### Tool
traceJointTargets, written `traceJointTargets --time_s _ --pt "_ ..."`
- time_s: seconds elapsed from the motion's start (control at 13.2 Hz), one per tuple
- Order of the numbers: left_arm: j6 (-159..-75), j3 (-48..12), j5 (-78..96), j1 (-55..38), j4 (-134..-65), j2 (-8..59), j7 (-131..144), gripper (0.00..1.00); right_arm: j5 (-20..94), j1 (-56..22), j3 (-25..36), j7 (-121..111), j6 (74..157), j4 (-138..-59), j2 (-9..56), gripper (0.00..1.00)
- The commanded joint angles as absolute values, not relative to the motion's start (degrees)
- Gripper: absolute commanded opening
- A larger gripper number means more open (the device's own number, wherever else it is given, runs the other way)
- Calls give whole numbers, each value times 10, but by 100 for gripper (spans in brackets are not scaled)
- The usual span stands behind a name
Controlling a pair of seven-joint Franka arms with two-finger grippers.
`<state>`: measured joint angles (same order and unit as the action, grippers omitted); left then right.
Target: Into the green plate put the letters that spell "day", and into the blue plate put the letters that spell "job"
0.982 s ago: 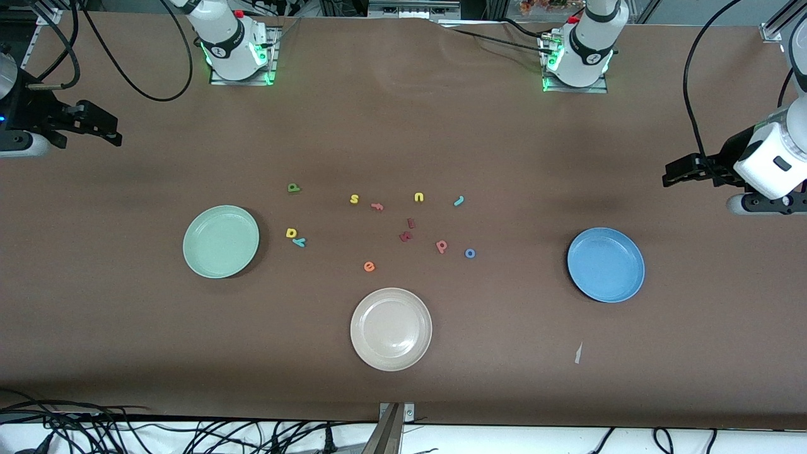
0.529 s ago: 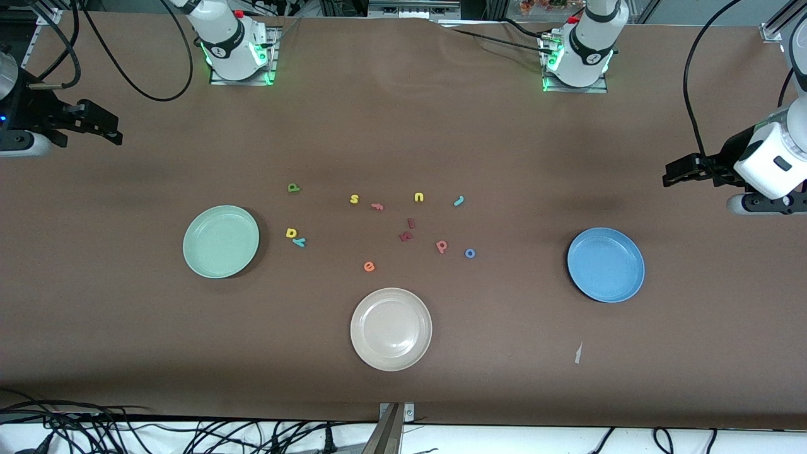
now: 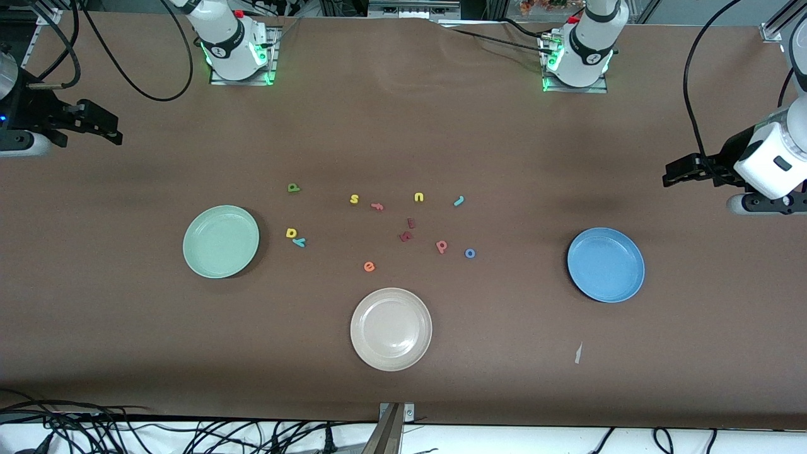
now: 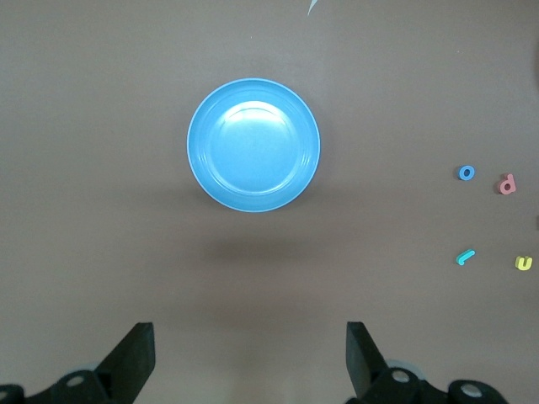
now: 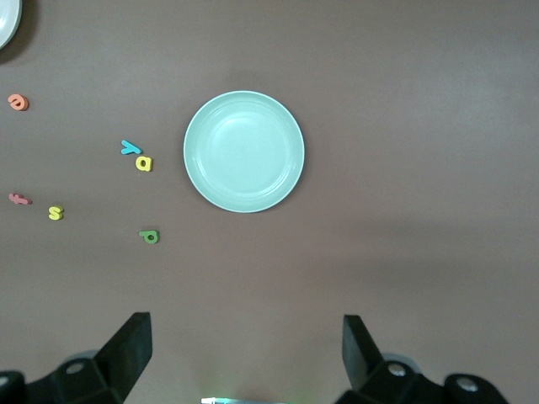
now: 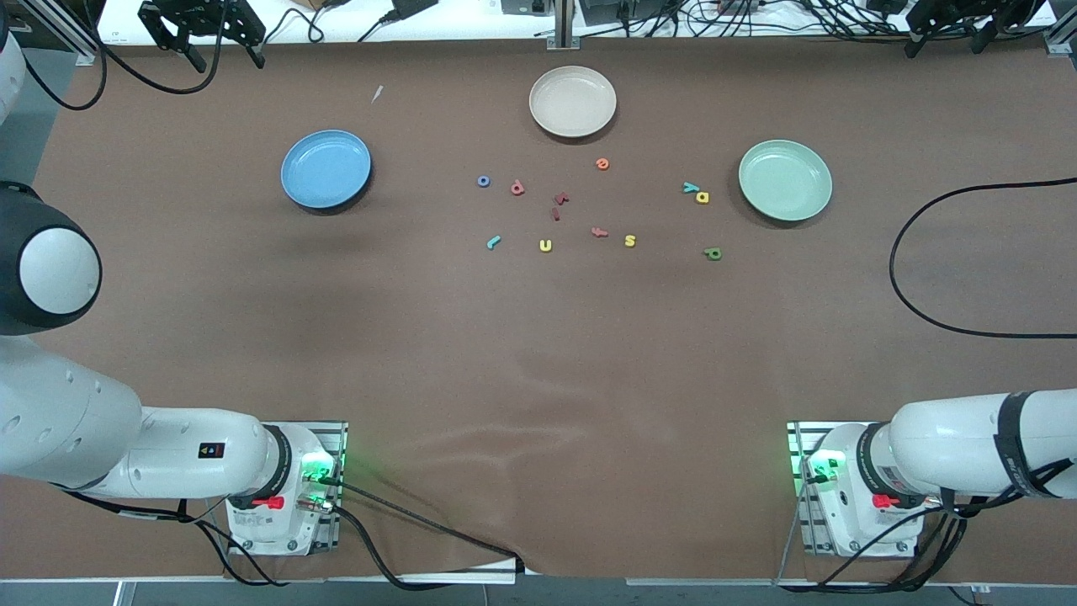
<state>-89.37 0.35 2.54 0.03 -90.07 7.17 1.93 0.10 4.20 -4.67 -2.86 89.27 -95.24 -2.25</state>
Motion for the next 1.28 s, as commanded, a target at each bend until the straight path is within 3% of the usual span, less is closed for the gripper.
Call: traceJointTargets --time_s 0.0,1.21 --pt "-884 2 13 2 -887 76 11 100 2 41 -47 -35 879 -940 -22 100" --pt "-865 3 23 2 -885 84 6 100 2 41 -47 -37 879 -940 -22 100"
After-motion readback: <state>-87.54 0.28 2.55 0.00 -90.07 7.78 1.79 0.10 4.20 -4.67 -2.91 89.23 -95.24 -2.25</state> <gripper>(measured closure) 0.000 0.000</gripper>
